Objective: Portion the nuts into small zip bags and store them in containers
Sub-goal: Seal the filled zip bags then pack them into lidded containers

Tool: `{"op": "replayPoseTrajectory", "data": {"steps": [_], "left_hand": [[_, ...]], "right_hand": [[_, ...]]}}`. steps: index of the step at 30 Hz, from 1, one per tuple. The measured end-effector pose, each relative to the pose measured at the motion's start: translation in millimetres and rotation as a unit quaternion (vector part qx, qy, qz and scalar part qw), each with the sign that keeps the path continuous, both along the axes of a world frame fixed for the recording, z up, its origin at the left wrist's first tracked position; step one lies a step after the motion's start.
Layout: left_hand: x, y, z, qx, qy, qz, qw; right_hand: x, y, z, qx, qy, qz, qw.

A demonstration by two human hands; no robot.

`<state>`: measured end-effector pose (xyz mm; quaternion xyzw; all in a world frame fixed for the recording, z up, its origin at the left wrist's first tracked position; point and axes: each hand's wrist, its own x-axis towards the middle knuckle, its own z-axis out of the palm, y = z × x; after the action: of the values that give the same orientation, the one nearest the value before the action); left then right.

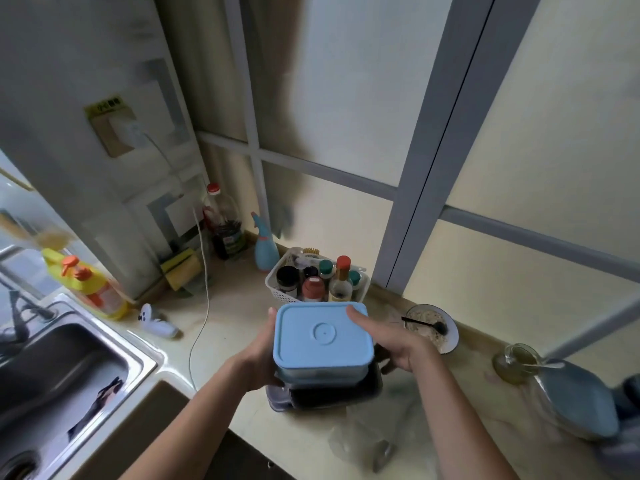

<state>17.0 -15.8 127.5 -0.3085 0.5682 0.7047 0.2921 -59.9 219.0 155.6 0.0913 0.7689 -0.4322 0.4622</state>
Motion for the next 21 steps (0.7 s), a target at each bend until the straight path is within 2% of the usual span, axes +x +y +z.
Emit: {"op": "replayPoseTrajectory", "data": {"steps": [3, 7, 9, 11, 13, 15, 17, 19, 21], "left_hand": [[-1.5, 1.6, 7.0, 0.019, 0.004, 0.091, 0.996], [4.3, -14.3, 13.1, -0.059, 0.056, 0.063, 0.995], [6.5, -24.4, 3.9, -0.054, 0.061, 0.08, 0.993], [10.2, -32.9, -10.5, -0.035, 0.034, 0.153, 0.987], [13.2, -44.5, -34.5, -0.057, -0.006, 0.228, 0.972], [21.5, -49.2, -54.6, -0.093, -0.073, 0.201, 0.972], [31.4, -39.2, -59.6, -0.047, -0.114, 0.131, 0.984], [34.6, -26.8, -52.3, -0.016, -0.095, 0.091, 0.991], [32.5, -21.1, -51.8, -0.025, -0.068, 0.105, 0.992]], "right_hand": [[-0.3, -19.5, 1.7, -0.021, 0.0, -0.004, 1.0], [4.3, -36.9, 0.4, -0.066, 0.009, -0.022, 0.998], [8.6, -38.1, -3.6, -0.09, 0.008, -0.037, 0.995], [11.3, -34.4, -12.2, -0.097, 0.012, -0.068, 0.993], [10.1, -29.1, -23.4, -0.083, 0.014, -0.134, 0.987], [11.5, -23.1, -29.2, -0.047, 0.027, -0.167, 0.984], [18.7, -23.5, -40.8, -0.043, 0.028, -0.151, 0.987], [30.4, -31.2, -54.2, -0.069, -0.007, -0.139, 0.988], [38.5, -40.0, -69.4, -0.132, -0.046, -0.161, 0.977]]}}
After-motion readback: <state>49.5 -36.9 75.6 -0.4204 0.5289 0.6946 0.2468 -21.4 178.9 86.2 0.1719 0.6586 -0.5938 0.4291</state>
